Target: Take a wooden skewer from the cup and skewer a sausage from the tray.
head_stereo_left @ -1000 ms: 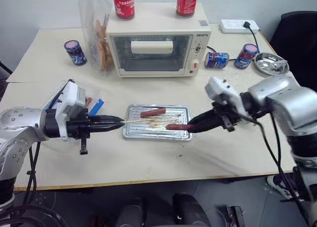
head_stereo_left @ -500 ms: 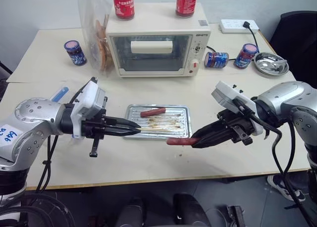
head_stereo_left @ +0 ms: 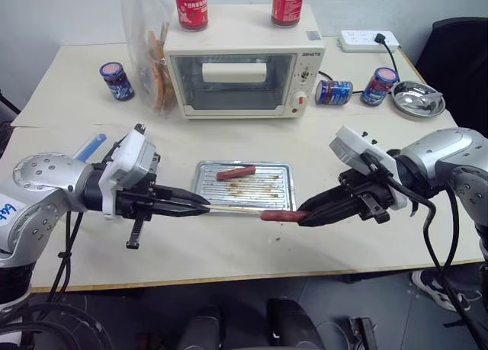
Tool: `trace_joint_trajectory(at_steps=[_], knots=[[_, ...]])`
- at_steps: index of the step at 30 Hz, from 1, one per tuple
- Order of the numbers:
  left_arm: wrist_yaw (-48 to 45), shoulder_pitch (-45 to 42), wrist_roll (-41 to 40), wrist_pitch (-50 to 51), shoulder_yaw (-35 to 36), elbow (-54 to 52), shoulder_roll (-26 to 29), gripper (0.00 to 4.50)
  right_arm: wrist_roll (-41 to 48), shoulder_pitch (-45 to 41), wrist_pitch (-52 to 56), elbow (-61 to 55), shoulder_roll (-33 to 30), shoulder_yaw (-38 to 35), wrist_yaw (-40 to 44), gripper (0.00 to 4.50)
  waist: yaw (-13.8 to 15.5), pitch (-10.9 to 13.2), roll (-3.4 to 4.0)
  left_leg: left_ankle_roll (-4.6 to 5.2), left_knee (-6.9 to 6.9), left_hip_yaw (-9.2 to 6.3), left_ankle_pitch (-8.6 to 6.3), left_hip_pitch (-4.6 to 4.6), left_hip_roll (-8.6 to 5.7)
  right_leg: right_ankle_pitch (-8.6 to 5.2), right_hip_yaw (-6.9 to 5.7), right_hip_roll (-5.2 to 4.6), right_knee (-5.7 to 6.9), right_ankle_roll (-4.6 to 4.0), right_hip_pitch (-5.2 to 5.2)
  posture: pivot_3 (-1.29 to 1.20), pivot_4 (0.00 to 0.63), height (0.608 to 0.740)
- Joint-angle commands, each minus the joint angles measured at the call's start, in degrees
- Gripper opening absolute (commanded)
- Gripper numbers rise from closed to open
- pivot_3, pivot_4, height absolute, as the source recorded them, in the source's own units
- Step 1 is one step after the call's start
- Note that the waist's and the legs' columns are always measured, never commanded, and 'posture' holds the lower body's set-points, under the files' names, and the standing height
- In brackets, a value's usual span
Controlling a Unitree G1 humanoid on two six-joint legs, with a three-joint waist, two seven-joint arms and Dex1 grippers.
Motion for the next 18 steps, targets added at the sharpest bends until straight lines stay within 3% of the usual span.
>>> trace_joint_trajectory(at_steps=[1, 18], knots=[[0.73, -1.15, -1.9, 0.55, 0.99, -2.02, -0.11, 0.0, 1.12, -0.1, -0.67, -0.44, -0.68, -0.9, -0.27, 0.38, -0.02, 0.0, 0.0, 0.0, 0.0, 0.0, 0.0, 0.0, 0.0, 0.0, 0.0, 0.0, 0.0, 0.0, 0.0, 0.0, 0.15, 0.74], [1.8, -2.93, -4.62, 2.46, 1.05, -2.42, -0.92, 0.0, 2.15, -0.23, -0.39, -0.6, -0.08, -0.52, -1.78, 0.38, -0.03, 0.0, 0.0, 0.0, 0.03, 0.0, 0.0, 0.0, 0.0, 0.0, 0.01, 0.0, 0.11, 0.0, -0.03, 0.0, 0.15, 0.74]])
